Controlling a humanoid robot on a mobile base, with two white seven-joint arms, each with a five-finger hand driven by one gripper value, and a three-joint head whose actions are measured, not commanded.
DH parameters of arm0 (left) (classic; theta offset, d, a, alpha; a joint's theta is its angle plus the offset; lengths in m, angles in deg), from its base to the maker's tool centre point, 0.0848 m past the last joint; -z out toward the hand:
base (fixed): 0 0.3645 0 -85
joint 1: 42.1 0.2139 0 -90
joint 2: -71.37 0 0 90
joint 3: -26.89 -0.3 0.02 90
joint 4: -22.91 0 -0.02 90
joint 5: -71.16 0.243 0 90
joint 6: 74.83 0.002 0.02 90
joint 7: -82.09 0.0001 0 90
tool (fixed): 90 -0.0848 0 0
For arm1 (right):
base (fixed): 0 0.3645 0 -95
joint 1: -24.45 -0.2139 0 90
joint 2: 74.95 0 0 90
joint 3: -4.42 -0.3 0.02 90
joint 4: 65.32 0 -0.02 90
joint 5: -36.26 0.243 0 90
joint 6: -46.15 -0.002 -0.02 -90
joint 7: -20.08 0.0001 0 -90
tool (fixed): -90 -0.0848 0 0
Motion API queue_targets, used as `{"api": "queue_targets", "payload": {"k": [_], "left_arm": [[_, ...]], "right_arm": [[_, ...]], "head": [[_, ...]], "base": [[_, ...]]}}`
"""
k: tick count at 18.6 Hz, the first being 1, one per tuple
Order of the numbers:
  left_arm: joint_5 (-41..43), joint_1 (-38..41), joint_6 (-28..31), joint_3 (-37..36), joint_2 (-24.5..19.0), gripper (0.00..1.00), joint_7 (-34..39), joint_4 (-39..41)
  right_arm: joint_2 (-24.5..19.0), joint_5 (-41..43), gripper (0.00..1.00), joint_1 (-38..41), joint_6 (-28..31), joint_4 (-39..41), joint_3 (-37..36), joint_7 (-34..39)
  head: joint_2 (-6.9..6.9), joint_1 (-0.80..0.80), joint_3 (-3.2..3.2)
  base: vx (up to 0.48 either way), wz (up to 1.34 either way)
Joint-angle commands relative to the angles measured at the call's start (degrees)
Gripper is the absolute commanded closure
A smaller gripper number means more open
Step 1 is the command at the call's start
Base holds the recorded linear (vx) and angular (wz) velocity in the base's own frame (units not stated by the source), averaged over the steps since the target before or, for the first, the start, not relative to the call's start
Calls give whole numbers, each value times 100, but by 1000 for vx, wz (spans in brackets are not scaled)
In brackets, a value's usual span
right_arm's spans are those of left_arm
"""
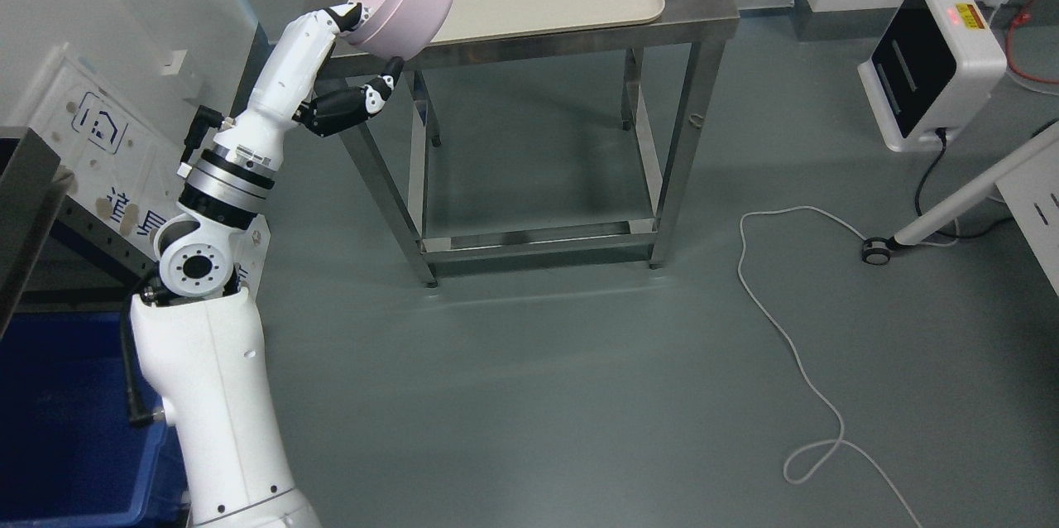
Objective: Stack pink IKEA bowls on left shelf middle
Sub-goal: 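Hold the bowls raised in the left hand while turning toward the blue bins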
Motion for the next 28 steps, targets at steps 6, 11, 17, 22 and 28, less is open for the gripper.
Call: {"api": "queue_targets", "payload": {"k": [6, 11, 17, 22, 28], "left_arm": [[-72, -4, 88, -557, -39, 94, 428, -11], [-151, -30, 176, -557, -39, 94, 437, -11], [-231, -153, 343, -566, -39, 94, 630, -3], [-231, -171, 343, -575, -39, 94, 630, -2], [-231, -179, 361, -645, -39, 94, 630, -2]], "right_arm": [[100, -44, 0, -1, 4, -1, -62, 2], [100, -44, 0, -1, 4, -1, -62, 2], [100, -44, 0, -1, 4, 0, -62, 2], [100, -44, 0, -1, 4, 8, -62, 2], [100, -44, 0, -1, 4, -1, -62, 2]], "head": [[0, 0, 0], [0, 0, 0], [0, 0, 0], [0, 0, 0], [0, 0, 0]], "base": [[-237, -62], [-199, -29], [-241, -45], [-229, 9], [-241, 58]]}}
